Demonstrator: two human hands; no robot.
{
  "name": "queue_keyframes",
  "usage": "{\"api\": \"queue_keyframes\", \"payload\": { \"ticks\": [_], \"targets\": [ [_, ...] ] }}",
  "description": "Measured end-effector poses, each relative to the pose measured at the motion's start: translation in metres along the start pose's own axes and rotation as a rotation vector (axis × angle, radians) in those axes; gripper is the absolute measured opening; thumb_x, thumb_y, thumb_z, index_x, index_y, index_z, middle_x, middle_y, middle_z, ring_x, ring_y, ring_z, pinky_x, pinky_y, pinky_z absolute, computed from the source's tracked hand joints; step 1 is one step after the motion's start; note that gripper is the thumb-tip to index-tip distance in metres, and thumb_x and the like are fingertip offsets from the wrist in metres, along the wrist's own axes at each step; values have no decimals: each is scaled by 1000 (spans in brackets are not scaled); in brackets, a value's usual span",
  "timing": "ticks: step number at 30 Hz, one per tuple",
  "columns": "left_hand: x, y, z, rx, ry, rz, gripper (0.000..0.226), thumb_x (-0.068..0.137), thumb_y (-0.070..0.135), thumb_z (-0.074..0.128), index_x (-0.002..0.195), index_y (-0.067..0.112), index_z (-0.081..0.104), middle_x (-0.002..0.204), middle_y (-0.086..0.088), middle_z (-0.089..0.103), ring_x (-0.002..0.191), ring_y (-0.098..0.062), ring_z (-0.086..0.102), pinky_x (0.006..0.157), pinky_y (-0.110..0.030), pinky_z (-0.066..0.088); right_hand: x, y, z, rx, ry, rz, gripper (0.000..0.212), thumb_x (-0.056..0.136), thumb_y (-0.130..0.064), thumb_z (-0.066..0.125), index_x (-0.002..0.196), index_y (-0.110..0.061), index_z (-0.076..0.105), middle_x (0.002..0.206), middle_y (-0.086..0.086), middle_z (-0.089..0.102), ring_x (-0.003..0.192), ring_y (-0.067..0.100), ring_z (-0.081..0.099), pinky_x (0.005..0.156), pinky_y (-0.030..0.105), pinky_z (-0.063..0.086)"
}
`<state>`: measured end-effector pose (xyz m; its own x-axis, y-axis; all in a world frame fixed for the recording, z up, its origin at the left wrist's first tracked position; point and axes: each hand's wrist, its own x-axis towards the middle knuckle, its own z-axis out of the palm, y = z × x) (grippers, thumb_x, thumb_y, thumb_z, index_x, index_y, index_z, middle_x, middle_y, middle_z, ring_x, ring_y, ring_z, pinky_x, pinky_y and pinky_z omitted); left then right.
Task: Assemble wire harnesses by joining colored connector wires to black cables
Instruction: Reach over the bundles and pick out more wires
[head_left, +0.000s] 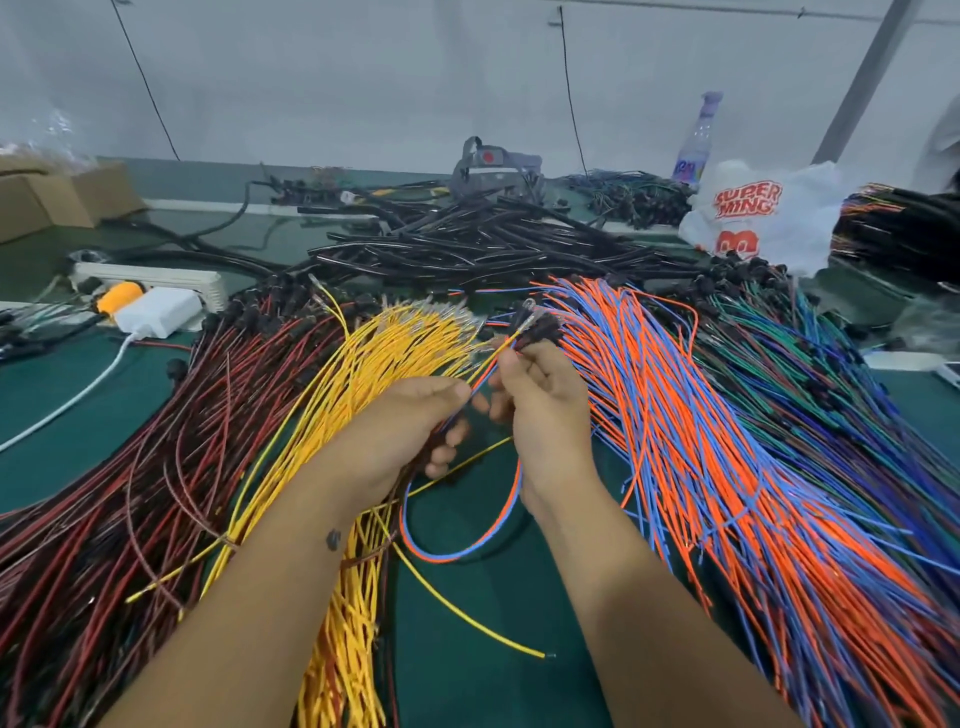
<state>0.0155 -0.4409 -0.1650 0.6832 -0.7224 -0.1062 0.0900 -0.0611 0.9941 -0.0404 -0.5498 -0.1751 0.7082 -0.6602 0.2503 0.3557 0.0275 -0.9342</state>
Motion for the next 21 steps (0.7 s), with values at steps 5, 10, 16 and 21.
{"api": "queue_keyframes", "payload": {
  "ticks": [5, 10, 16, 21],
  "targets": [
    [2, -1, -3, 84, 50, 9, 33, 104, 28, 36, 76, 17, 51, 50, 11, 24, 39, -3, 14, 35, -12, 15, 2, 4, 0, -88, -73, -66, 19, 98, -11, 52, 81, -18, 58, 58, 0, 50, 44, 9, 40, 45, 17, 33],
    [4, -1, -7, 10, 210, 60, 33, 103, 24, 38, 73, 20, 51, 47, 11, 36, 33, -1, 25, 33, -11, 19, -6, 15, 8, -419, -263, -93, 8, 93, -29, 60, 99, -34, 61, 56, -12, 49, 53, 6, 42, 55, 31, 38],
    [6, 8, -27, -538, 371, 184, 32, 105, 25, 29, 78, 19, 45, 45, 10, 23, 35, -3, 14, 33, -14, 12, -18, 18, 15, -887, -475, -234, 21, 90, -49, 50, 95, -30, 59, 58, -4, 51, 62, 17, 51, 57, 38, 42],
    [8, 8, -38, -1265, 197, 267, 37, 103, 32, 28, 72, 19, 44, 40, 7, 19, 42, -6, 4, 30, -24, 17, -28, 9, 22, -604, -608, -120, 45, 90, -48, 60, 66, -10, 55, 54, 1, 43, 51, 11, 37, 52, 31, 32]
  ]
}}
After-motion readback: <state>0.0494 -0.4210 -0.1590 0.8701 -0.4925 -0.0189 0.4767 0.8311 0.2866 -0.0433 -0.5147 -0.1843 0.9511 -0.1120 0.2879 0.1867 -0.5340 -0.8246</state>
